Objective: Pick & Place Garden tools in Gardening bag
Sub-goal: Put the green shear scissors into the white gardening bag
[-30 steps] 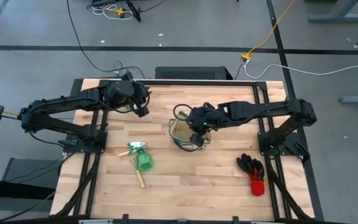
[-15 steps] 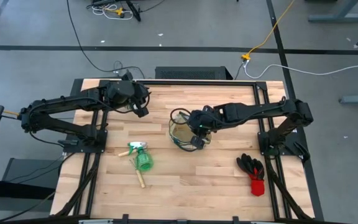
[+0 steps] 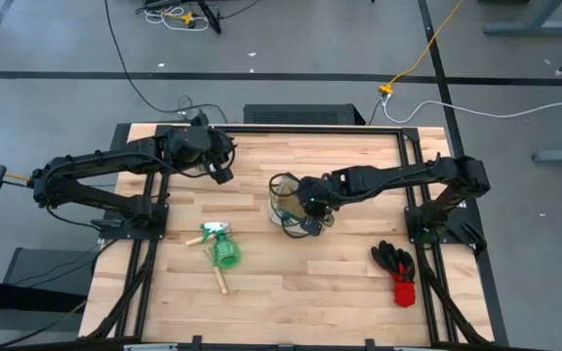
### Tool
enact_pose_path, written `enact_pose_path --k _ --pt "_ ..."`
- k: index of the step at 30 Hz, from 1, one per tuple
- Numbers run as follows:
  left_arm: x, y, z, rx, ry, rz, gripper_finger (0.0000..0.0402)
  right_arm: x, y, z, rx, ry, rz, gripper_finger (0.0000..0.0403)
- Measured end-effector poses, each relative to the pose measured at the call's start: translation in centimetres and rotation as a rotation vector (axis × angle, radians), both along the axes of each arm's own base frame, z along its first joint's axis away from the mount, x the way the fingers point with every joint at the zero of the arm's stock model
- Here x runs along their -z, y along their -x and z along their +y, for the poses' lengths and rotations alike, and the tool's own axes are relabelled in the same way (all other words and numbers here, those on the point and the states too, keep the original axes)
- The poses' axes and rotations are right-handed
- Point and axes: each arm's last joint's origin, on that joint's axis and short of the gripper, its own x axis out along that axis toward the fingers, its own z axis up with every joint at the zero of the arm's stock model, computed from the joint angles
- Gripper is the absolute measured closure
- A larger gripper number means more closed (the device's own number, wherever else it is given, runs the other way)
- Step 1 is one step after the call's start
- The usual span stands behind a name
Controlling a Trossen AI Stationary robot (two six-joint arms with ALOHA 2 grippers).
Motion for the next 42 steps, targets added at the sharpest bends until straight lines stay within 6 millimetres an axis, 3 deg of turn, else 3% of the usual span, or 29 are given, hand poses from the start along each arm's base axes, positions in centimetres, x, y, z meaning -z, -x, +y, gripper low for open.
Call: enact_pose_path --k 8,21,31,42 --pt "0.0 0.0 0.0 0.000 0.000 0.000 0.0310 -2.9 -0.6 0.0 -0.065 0.034 -0.070 0.0352" --pt "0.0 0.0 0.0 0.000 0.000 0.000 0.0310 -2.6 -0.3 -1.8 -0.040 0.081 -0.031 0.0352" --pt "0.0 0.0 0.0 0.000 0.000 0.001 0.0310 -0.2 0.3 -1.3 -0.037 0.002 0.034 0.0352" --pt "0.0 0.0 0.0 0.000 0.000 0.001 0.0310 -0.2 0.1 -0.5 -0.097 -0.085 0.010 0.0352"
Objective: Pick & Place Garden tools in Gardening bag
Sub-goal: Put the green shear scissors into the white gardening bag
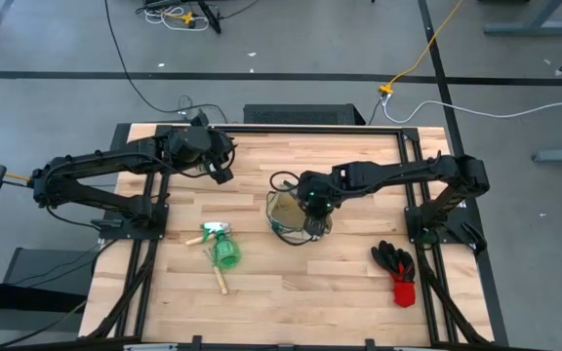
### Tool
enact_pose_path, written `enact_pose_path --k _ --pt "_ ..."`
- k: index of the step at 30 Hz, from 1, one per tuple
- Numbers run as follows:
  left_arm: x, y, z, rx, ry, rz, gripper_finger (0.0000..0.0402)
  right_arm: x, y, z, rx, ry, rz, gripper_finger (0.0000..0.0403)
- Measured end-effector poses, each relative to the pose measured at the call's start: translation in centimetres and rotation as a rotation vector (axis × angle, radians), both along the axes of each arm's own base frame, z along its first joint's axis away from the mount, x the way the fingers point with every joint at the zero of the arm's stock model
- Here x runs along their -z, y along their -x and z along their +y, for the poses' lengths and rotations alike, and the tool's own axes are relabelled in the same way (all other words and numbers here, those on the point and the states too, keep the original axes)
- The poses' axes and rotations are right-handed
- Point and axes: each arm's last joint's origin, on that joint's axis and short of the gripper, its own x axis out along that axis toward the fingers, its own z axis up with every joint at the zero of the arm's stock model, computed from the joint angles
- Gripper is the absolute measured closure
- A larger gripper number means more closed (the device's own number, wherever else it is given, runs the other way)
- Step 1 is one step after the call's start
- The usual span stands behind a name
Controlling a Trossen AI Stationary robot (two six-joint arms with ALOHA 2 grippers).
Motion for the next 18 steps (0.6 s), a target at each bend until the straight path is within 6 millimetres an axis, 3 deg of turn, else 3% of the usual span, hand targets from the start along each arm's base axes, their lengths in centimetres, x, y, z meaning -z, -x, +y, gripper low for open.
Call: enact_pose_path --k 14,18 --pt "0.00 0.00 0.00 0.000 0.000 0.000 0.0310 0.32 -0.05 0.44 -0.022 -0.026 0.019 0.0350" --pt "0.01 0.00 0.00 0.000 0.000 0.001 0.0310 0.32 -0.05 0.43 -0.019 -0.027 0.020 0.0293"
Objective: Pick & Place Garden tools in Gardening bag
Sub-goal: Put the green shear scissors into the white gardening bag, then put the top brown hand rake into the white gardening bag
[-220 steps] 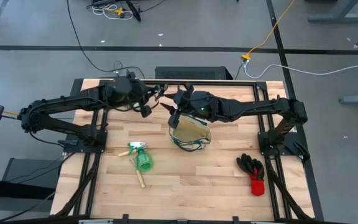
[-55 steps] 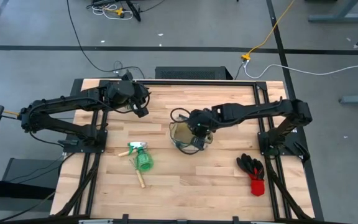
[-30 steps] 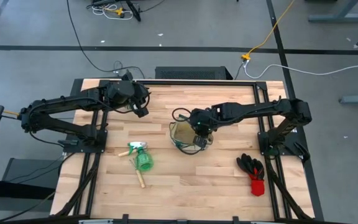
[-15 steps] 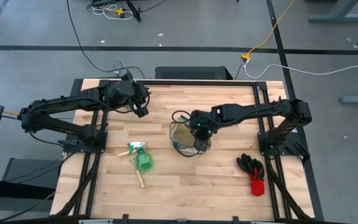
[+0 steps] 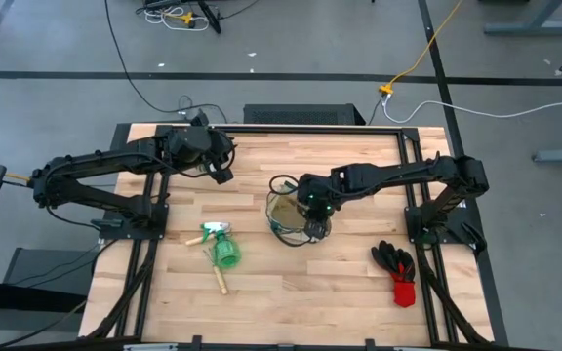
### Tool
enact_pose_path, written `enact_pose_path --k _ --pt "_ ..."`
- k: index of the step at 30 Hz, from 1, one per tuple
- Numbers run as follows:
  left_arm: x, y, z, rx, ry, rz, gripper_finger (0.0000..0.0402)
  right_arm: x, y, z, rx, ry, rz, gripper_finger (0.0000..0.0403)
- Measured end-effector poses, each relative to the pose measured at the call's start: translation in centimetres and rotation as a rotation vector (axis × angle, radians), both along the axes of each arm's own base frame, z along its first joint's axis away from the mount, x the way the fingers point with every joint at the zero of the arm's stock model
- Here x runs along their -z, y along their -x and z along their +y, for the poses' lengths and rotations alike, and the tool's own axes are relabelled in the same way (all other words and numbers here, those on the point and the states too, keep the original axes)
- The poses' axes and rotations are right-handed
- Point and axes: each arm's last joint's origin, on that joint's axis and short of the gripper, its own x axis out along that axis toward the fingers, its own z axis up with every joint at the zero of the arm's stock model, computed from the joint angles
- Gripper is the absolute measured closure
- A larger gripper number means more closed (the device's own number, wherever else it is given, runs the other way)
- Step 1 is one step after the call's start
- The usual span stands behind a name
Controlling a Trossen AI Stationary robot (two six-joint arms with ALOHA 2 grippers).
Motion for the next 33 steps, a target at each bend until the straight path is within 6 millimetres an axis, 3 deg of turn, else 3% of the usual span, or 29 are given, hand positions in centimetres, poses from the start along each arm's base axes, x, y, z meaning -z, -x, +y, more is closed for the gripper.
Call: enact_pose_path --k 4,9,22,33 --pt "0.0 0.0 0.0 0.000 0.000 0.000 0.0310 0.0 0.0 0.0 -0.002 -0.012 0.001 0.0247" --pt "0.0 0.0 0.0 0.000 0.000 0.000 0.0310 0.0 0.0 0.0 0.003 0.000 0.000 0.0234" --pt "1.2 0.9 -0.2 -0.007 0.050 0.149 0.0310 -0.1 0.0 -0.2 -0.012 0.039 -0.014 0.0266" --pt "2.4 1.8 -0.9 0.065 0.255 0.238 0.0310 -1.5 -0.4 -0.1 -0.020 0.042 -0.053 0.0294"
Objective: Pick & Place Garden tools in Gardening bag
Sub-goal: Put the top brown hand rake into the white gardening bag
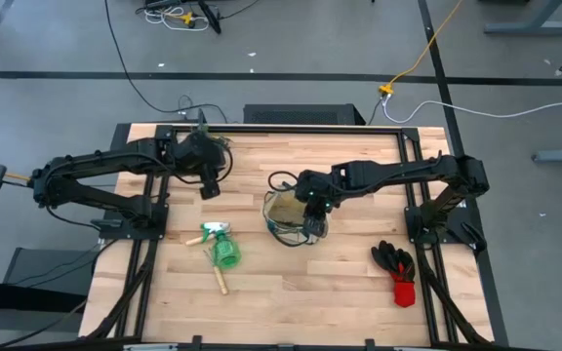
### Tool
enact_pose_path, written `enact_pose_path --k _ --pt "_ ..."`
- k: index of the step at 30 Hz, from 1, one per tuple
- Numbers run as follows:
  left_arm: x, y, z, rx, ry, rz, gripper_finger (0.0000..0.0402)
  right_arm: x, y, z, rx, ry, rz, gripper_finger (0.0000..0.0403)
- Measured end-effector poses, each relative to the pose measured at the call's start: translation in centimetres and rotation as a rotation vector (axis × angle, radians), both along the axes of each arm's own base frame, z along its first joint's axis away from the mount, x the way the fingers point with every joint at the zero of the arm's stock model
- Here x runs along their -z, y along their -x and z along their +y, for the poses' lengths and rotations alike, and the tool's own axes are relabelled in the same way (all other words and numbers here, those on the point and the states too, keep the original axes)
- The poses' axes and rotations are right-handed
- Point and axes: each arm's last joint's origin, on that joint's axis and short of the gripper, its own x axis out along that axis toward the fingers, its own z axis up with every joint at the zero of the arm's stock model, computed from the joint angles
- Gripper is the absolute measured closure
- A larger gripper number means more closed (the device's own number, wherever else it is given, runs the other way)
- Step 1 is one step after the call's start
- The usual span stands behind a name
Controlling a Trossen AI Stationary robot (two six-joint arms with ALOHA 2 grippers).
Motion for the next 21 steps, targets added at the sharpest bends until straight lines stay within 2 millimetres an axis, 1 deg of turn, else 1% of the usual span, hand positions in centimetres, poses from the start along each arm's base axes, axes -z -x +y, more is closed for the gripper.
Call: enact_pose_path --k 9,16,21 --pt "0.8 1.1 -0.3 -0.072 0.092 0.093 0.0310 -2.0 -0.4 0.0 -0.021 0.011 -0.057 0.0301" --pt "0.9 1.0 -0.6 -0.015 0.197 0.078 0.0310 -3.8 -0.5 0.0 -0.038 0.020 -0.088 0.0301" --pt "1.2 1.6 -0.8 -0.040 0.247 0.131 0.0310 -5.0 -0.6 0.0 -0.060 0.034 -0.114 0.0301"
